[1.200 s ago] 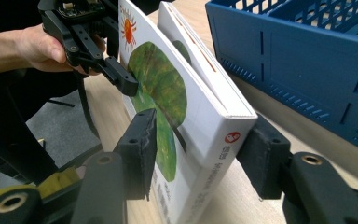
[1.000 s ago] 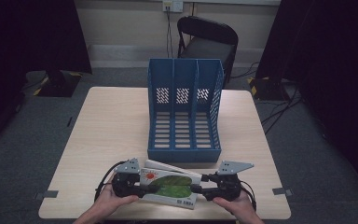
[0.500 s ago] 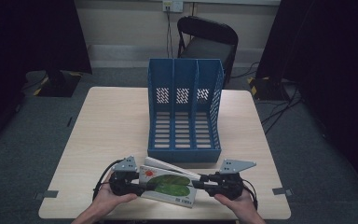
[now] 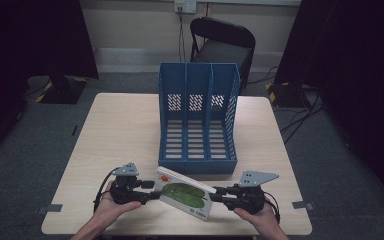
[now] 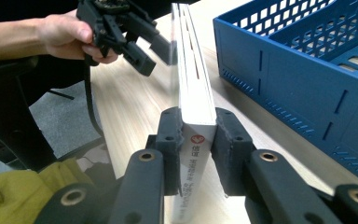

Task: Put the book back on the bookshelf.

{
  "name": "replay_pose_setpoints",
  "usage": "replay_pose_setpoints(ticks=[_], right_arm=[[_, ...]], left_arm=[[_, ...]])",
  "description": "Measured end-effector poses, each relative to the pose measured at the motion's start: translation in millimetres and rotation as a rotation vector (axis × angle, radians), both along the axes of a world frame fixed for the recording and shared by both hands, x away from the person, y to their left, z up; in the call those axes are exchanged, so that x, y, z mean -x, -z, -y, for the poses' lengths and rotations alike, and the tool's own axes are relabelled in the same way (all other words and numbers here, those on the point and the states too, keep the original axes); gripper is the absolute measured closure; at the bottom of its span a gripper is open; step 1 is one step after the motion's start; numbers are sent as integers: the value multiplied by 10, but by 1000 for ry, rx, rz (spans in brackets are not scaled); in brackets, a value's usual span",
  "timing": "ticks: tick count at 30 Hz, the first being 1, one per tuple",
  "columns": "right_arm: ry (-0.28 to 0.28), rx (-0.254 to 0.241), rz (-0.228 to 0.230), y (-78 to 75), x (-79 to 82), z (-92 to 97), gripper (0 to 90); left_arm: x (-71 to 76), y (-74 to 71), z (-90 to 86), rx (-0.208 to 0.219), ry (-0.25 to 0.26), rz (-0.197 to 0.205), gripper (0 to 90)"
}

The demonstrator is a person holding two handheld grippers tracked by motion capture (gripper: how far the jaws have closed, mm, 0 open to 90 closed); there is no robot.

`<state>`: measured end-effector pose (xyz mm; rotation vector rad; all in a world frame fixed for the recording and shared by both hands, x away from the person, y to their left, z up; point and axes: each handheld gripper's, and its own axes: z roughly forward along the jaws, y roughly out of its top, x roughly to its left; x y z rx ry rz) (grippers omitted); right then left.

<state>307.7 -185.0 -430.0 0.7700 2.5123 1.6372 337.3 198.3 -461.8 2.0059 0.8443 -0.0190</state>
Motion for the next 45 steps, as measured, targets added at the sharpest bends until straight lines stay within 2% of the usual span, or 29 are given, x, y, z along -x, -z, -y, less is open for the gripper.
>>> replay_pose_setpoints(ticks=[1,4,7,9,10,11,13,20,21,24,25,26,28,29,33,37,42,45], right_arm=[[-13,-7,2,3,22,-6,741],[-26,-7,2,7,40,-38,727],[-47,14,-2,47,53,-117,697],[-75,34,-14,95,81,-212,679],[-75,34,-14,95,81,-212,679],[-74,52,-6,120,100,-277,677],[-62,56,-5,138,100,-315,669],[-66,58,-21,203,57,-369,662],[-73,56,-35,218,52,-398,641],[-77,68,-32,237,59,-447,600],[-75,103,-20,274,74,-542,596],[-71,112,-15,285,77,-572,589],[-74,119,-13,297,75,-607,590],[-69,118,-2,312,64,-657,633],[-59,130,15,356,43,-693,684],[-47,117,-2,397,17,-705,689],[-42,123,14,412,34,-714,669],[-36,109,9,426,18,-706,714]], left_arm=[[-25,9,-58,14,-25,-9,438],[-45,33,-64,3,-33,-17,409],[-39,64,11,-40,7,-10,412],[-34,77,50,-49,27,-10,444],[-33,84,69,-57,37,-8,444],[-28,92,96,-64,51,-10,481],[-23,94,103,-60,56,-9,526],[-32,103,127,-72,46,1,536],[-28,103,127,-75,48,4,537],[-25,102,125,-76,49,3,535],[-17,99,126,-79,51,4,535],[-15,99,124,-82,52,4,534],[-11,98,124,-84,54,3,531],[-4,95,123,-87,59,4,530],[-11,98,127,-85,50,3,533],[-11,99,132,-87,45,7,544],[-18,99,138,-87,39,3,544],[-30,104,156,-86,26,1,542]])
